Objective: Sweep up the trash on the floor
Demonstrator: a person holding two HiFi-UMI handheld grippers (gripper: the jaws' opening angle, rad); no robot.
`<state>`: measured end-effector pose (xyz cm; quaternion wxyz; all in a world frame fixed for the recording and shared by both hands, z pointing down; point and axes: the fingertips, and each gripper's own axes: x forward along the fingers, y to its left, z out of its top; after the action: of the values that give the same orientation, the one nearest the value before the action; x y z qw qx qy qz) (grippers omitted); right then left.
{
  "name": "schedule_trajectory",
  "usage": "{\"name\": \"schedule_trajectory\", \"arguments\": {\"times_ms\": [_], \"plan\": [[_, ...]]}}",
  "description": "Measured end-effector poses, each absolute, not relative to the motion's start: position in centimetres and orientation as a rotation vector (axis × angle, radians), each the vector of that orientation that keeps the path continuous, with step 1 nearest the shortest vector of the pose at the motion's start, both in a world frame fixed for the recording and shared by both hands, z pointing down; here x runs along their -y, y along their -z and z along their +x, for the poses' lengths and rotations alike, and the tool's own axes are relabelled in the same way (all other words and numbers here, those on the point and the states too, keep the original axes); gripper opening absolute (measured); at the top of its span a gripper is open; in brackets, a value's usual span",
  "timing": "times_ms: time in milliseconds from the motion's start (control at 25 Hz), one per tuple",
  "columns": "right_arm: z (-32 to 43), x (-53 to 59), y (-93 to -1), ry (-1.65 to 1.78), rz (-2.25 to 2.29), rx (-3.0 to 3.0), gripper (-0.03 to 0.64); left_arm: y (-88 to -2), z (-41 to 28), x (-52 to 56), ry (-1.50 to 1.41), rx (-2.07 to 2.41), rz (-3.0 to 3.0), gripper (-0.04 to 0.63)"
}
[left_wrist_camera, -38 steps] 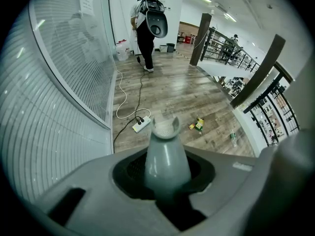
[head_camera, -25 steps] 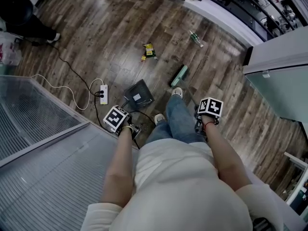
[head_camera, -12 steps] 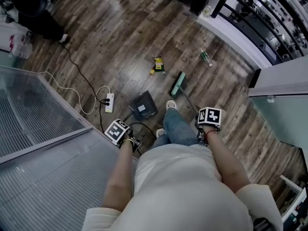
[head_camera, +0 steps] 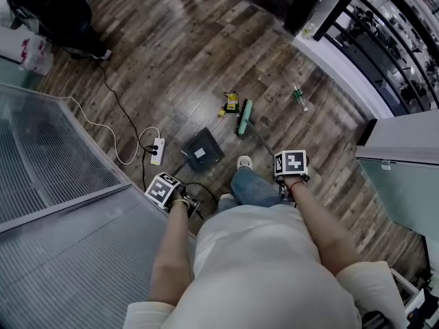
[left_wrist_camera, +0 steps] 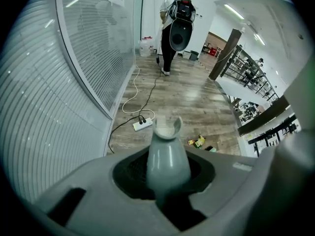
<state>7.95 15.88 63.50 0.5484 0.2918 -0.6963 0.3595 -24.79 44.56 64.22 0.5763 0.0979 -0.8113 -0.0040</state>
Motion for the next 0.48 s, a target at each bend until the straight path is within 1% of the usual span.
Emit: {"name": "schedule_trajectory", "arguments": {"times_ms": [480], "plan": [[2.4, -10.5, -64.6, -0.418, 0.435, 1.630, 0.101, -64.6, -26.5, -41.0, 0.076, 1.926, 0.128, 0.092]]}}
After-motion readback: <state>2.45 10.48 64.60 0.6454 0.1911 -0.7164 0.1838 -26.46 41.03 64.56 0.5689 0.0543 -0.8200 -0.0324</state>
